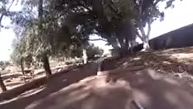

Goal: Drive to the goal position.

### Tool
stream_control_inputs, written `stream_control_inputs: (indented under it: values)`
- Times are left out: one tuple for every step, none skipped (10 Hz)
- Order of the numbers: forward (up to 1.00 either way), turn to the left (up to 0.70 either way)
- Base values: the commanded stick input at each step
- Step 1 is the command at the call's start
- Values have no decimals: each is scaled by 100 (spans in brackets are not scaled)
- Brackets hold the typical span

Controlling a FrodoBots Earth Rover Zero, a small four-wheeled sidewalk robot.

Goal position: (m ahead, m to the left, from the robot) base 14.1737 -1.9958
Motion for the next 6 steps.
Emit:
stream_control_inputs:
  values:
    - [66,33]
    - [64,29]
    - [64,24]
    - [64,0]
    - [64,0]
    - [63,0]
